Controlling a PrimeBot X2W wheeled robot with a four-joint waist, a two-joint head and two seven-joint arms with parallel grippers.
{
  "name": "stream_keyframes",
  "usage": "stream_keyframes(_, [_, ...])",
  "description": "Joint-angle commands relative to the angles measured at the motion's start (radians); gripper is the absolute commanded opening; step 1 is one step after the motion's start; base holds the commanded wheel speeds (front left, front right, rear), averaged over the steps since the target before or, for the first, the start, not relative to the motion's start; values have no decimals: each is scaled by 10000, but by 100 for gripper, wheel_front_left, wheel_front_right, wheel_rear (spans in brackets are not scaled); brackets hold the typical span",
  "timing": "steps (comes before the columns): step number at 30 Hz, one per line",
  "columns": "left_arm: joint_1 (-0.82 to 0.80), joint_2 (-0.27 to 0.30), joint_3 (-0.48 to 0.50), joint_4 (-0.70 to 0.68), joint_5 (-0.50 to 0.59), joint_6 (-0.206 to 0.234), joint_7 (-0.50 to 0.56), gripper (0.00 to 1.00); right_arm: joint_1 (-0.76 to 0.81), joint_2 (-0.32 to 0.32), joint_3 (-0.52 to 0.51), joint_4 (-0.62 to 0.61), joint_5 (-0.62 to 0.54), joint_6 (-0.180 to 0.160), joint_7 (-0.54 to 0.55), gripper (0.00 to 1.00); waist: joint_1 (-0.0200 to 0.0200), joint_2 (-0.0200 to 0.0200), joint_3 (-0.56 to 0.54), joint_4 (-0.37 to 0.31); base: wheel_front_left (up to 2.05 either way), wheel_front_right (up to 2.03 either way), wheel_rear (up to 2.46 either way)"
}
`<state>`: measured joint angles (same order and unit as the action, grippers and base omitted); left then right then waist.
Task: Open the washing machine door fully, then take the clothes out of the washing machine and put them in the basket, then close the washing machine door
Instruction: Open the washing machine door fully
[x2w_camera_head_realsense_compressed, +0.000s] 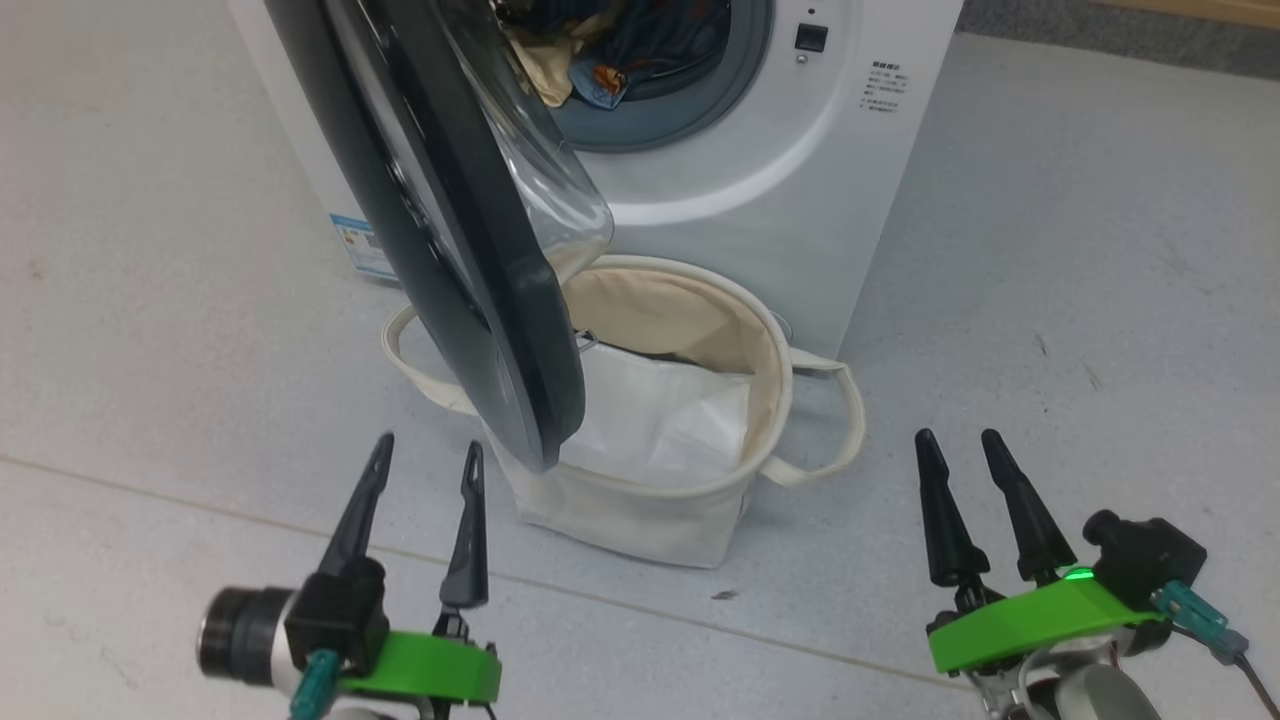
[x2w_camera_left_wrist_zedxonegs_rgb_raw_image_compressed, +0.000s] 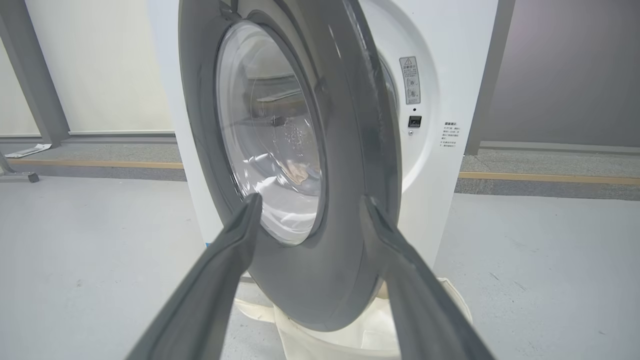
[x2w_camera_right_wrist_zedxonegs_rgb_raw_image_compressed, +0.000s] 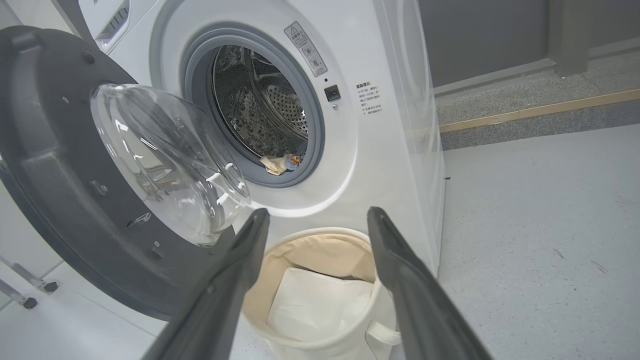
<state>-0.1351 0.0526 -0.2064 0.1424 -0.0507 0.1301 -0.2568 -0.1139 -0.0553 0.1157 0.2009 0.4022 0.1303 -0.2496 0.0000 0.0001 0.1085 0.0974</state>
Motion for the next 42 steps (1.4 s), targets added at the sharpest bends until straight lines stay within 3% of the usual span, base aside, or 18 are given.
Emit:
stream_keyframes(1, [-495,17,379,-576,14,-25,-49,100,-202,50,192,-328,69,4,-122,100,0,-1,62,3,0,0,0])
stream_keyframes(8, [-1103,-11,396,-2028,-483,21,-49,100,-375,50,167,-357,201,4,-122,100,0,-1,261,-39,0,0,0])
stream_keyframes(15, [-2128,-21,-279,-3004,-859,-124,-49,100,-599,50,311,-328,347,4,-122,100,0,-1,451,-288,0,0,0])
stream_keyframes(16, [-2305,-21,-423,-2997,-835,-167,-49,13,-635,50,324,-335,366,4,-122,100,0,-1,473,-330,0,0,0])
stream_keyframes(17, [-2477,-21,-585,-2950,-869,-198,-49,0,-672,50,342,-346,380,4,-122,100,0,-1,510,-387,0,0,0])
stream_keyframes(19, [-2804,-22,-876,-2804,-1164,-139,-49,0,-740,50,382,-358,425,4,-122,100,0,-1,572,-511,0,0,0])
stream_keyframes(27, [-3945,-23,-1904,-1395,-2302,832,-49,0,-937,51,494,-392,648,4,-122,100,0,-1,941,-1030,0,0,0])
stream_keyframes(33, [-4452,-23,-2401,172,-1740,1441,-49,0,-1055,51,448,-450,853,4,-122,100,0,-1,1175,-1230,0,0,0])
stream_keyframes(42, [-4570,-23,-2560,1520,-1983,2004,-49,0,-1098,51,433,-389,893,4,-122,100,0,-1,1274,-1049,0,0,0])
